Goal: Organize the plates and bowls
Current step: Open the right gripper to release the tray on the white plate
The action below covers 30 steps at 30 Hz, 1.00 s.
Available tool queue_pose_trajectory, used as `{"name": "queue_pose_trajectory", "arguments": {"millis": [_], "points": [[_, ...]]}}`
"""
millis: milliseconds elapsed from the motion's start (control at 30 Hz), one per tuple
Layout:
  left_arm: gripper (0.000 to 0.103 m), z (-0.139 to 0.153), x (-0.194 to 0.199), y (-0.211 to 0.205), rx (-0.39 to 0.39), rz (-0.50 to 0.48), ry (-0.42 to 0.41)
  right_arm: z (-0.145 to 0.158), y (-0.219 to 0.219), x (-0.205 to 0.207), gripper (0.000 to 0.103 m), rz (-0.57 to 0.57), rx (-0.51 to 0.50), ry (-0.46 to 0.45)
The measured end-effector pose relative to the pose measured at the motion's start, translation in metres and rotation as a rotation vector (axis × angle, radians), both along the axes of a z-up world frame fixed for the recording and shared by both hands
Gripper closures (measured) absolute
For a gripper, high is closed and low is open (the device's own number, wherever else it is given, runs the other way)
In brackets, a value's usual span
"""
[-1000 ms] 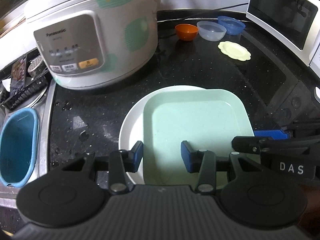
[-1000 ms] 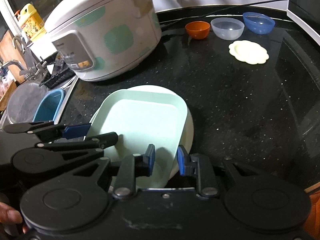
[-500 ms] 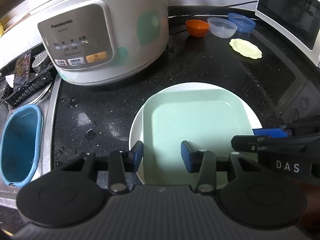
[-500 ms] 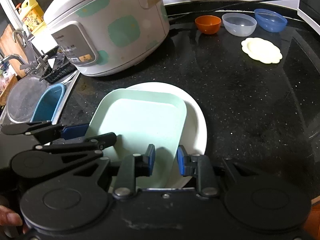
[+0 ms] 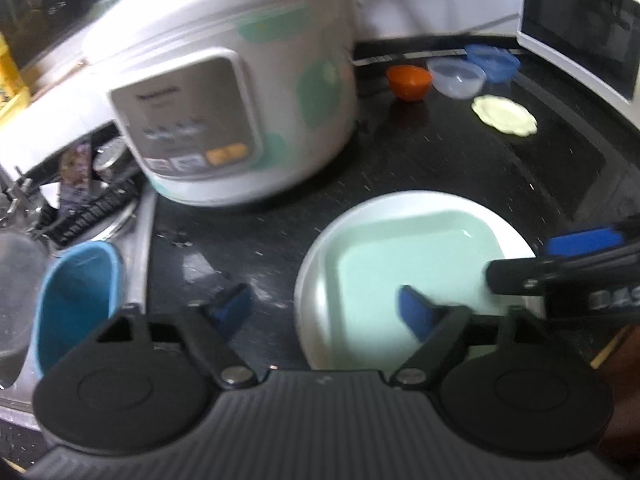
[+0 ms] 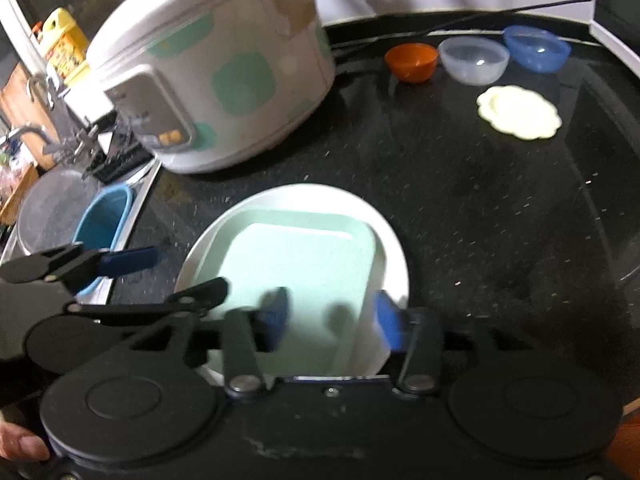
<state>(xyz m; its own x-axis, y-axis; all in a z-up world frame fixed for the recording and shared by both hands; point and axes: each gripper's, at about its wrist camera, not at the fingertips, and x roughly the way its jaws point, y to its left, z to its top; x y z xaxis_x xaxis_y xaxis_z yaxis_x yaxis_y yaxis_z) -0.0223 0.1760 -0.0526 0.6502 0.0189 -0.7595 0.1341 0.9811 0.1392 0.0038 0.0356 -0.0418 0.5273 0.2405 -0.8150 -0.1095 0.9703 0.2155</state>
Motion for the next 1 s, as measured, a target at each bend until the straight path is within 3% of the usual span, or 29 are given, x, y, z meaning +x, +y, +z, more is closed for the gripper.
{"name": "queue_pose_trajectory", "arguments": {"millis": [100, 433, 1000], "points": [[0.0, 0.005, -0.002, 0.008, -0.025, 0.01, -0.025, 0.008, -0.008, -0.004, 0.0, -0.023, 0.023, -0.032], [0.0, 0.003, -0.003, 0.011, -0.101, -0.024, -0.008, 0.018, -0.002, -0.012, 0.0, -0.029, -0.024, -0.062], [0.0, 0.002, 0.01, -0.004, -0.146, -0.037, 0.002, 0.019, -0.021, -0.011, 0.0, -0.088, -0.03, -0.052]]}}
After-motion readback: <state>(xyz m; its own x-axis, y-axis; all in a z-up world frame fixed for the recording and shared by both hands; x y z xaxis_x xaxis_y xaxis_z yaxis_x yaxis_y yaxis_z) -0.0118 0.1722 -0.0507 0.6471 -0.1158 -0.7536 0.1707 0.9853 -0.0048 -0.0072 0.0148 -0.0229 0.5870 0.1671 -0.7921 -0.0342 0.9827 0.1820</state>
